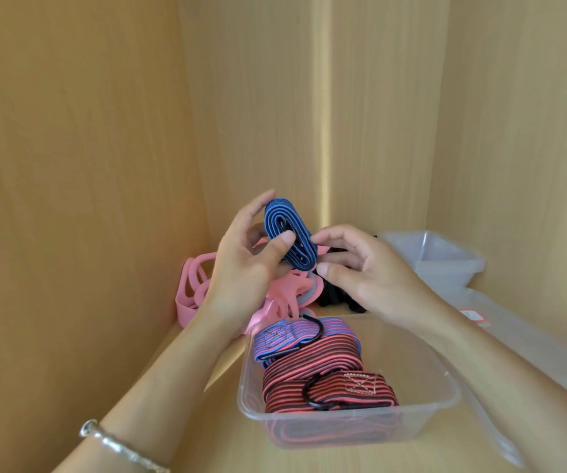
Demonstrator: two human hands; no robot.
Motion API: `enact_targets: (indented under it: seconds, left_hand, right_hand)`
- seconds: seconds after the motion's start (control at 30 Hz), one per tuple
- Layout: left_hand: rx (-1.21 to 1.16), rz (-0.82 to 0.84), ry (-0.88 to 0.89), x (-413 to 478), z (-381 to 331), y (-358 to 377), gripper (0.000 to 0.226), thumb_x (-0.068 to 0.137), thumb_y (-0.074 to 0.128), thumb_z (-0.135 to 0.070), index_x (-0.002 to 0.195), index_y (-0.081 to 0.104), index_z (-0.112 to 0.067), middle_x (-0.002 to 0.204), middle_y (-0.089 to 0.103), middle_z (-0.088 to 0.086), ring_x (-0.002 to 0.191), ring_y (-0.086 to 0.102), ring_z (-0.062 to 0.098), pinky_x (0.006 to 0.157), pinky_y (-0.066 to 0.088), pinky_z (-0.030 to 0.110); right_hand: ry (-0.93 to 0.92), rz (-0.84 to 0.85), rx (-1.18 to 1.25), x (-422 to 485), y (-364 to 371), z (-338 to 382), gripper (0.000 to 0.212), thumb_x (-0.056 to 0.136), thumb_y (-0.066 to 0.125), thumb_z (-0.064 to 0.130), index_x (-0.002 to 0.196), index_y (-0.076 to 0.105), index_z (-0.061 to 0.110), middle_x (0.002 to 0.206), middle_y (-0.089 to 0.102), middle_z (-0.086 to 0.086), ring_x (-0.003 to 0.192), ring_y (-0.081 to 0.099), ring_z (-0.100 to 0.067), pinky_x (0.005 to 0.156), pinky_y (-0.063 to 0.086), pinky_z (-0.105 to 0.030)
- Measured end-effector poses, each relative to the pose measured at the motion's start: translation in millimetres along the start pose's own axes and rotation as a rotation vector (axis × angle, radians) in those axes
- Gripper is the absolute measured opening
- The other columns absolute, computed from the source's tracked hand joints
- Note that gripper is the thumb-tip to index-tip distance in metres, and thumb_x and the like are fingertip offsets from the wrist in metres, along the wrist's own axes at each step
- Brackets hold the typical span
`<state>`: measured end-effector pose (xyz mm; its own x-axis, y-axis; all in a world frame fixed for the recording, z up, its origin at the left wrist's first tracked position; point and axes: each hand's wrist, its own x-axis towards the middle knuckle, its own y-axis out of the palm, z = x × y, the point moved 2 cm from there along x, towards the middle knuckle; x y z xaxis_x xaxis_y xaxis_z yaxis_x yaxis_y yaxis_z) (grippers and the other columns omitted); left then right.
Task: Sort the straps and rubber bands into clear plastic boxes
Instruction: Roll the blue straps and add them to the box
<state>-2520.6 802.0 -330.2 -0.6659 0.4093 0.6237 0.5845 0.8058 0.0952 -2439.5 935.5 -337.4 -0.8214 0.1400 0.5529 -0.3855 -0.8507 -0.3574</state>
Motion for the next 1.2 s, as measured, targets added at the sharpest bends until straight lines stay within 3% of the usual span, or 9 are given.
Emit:
enact_targets:
  seconds: [0.2, 0.4, 0.53, 0.73, 0.87, 0.97, 1.1, 1.2]
  left_hand:
    - [-0.124, 0.055, -0.034, -1.7, 0.7, 5.5, 0.042, 0.084, 0.059, -0.011, 0.123, 0.053, -0.025, 0.097, 0.070, -0.001, 0.089, 0.070, 0.025, 0.076, 0.059, 0.040]
    - [-0.091, 0.094, -0.023, -0.6, 3.7, 6.9, 0.045, 0.094, 0.050, -0.004, 0.128, 0.048, -0.033, 0.100, 0.070, -0.007, 0.097, 0.067, 0.021, 0.081, 0.058, 0.039]
    - [-0.048, 0.153, -0.022, -0.4, 6.9, 9.1, 0.052, 0.096, 0.046, -0.003, 0.136, 0.036, -0.034, 0.115, 0.066, -0.004, 0.104, 0.066, 0.014, 0.087, 0.056, 0.033]
    - [-0.097, 0.111, -0.023, -0.1, 9.1, 9.4, 0.050, 0.094, 0.048, 0.004, 0.133, 0.042, -0.026, 0.100, 0.073, -0.003, 0.089, 0.069, 0.014, 0.073, 0.056, 0.026]
    - [-0.149, 0.115, -0.050, -1.6, 9.5, 13.1, 0.045, 0.093, 0.048, 0.006, 0.127, 0.046, -0.025, 0.095, 0.074, -0.001, 0.085, 0.070, 0.015, 0.070, 0.057, 0.026]
    - [-0.138, 0.130, -0.067, -0.9, 11.8, 12.5, 0.045, 0.094, 0.047, 0.004, 0.129, 0.044, -0.024, 0.093, 0.074, -0.001, 0.083, 0.070, 0.013, 0.070, 0.056, 0.024]
    - [0.058, 0.203, -0.045, 1.0, 17.4, 7.5, 0.051, 0.096, 0.046, -0.002, 0.144, 0.032, -0.013, 0.104, 0.072, 0.008, 0.096, 0.069, 0.016, 0.083, 0.054, 0.025]
    - [0.445, 0.354, 0.004, 0.8, 21.7, -4.0, 0.056, 0.095, 0.056, -0.018, 0.146, 0.034, -0.020, 0.124, 0.064, 0.004, 0.116, 0.059, 0.009, 0.099, 0.045, 0.023]
  right_hand:
    - [-0.035, -0.031, 0.120, -1.4, -0.1, 1.0, 0.033, 0.086, 0.064, -0.004, 0.095, 0.052, 0.025, 0.096, 0.067, 0.009, 0.087, 0.067, -0.005, 0.086, 0.052, -0.029]
    - [-0.061, -0.111, 0.080, -1.6, 2.8, 1.6, 0.033, 0.086, 0.065, -0.003, 0.090, 0.051, 0.026, 0.085, 0.069, 0.003, 0.075, 0.066, -0.008, 0.073, 0.052, -0.021]
    - [-0.052, -0.150, 0.099, -1.5, 1.9, 0.9, 0.033, 0.085, 0.067, -0.002, 0.088, 0.052, 0.027, 0.085, 0.070, -0.002, 0.075, 0.067, -0.015, 0.074, 0.054, -0.029]
    - [-0.038, -0.161, 0.076, -1.5, 2.4, 0.2, 0.037, 0.082, 0.069, 0.008, 0.080, 0.057, 0.043, 0.088, 0.072, 0.001, 0.074, 0.070, -0.022, 0.078, 0.057, -0.051]
    - [-0.027, -0.137, 0.100, -0.6, 1.0, -1.9, 0.034, 0.076, 0.074, 0.012, 0.080, 0.057, 0.042, 0.087, 0.073, 0.000, 0.080, 0.071, -0.020, 0.079, 0.056, -0.037]
    - [-0.020, -0.132, 0.123, -0.1, -0.9, -5.4, 0.036, 0.082, 0.070, -0.001, 0.085, 0.055, 0.032, 0.086, 0.072, 0.001, 0.082, 0.071, -0.016, 0.079, 0.052, -0.032]
    - [-0.009, -0.140, 0.148, 0.8, -2.4, -3.9, 0.034, 0.084, 0.067, -0.005, 0.088, 0.052, 0.025, 0.081, 0.072, 0.001, 0.076, 0.071, -0.015, 0.075, 0.055, -0.032]
    - [-0.006, -0.208, 0.208, 3.1, -7.0, 0.4, 0.031, 0.086, 0.064, -0.006, 0.089, 0.050, 0.021, 0.081, 0.072, 0.000, 0.074, 0.070, -0.015, 0.074, 0.054, -0.031]
